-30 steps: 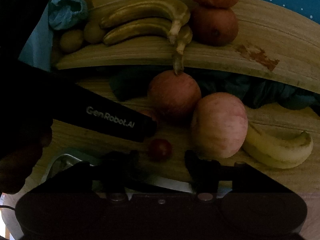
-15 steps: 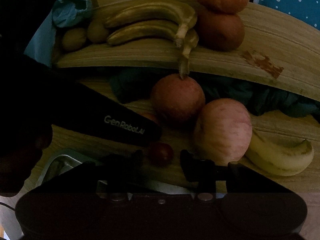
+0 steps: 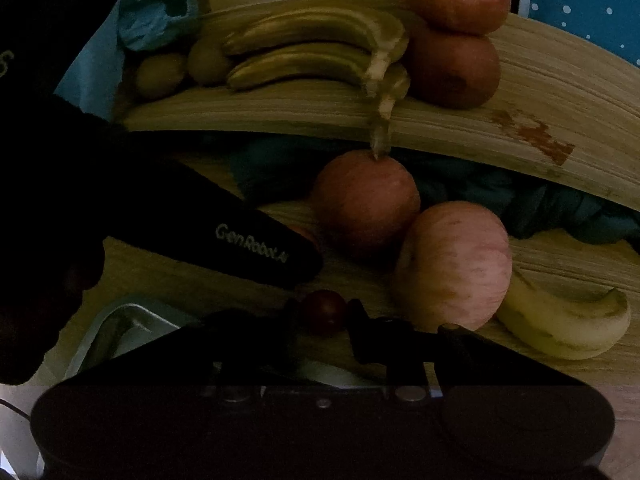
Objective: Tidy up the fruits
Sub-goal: 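Move the left tool to the small tangerine while the right tool approaches the cherry tomato, then close the left tool on the tangerine while the right tool closes on the cherry tomato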
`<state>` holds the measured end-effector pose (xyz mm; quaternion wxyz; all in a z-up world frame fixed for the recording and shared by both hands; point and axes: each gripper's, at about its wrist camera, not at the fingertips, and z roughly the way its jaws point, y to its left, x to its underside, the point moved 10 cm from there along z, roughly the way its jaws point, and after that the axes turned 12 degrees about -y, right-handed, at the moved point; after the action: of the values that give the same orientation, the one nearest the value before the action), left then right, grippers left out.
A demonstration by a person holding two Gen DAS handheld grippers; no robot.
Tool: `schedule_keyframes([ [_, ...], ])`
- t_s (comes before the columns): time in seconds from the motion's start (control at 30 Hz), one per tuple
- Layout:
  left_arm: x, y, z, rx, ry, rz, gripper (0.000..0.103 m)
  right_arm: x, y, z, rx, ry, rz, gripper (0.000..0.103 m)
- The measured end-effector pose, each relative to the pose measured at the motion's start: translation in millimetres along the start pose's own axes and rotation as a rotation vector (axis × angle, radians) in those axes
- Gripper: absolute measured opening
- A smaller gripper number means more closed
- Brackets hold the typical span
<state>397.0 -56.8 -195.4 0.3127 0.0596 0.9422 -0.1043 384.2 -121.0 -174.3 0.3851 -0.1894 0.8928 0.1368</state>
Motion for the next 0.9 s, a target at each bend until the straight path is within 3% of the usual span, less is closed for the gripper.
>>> schedule_keyframes([
  [0.9, 16.1, 6.6, -50.3, -0.042, -0.056, -0.025, 0.034, -5.9, 6.1, -46.2, 0.009, -0.068, -0.014, 0.027],
])
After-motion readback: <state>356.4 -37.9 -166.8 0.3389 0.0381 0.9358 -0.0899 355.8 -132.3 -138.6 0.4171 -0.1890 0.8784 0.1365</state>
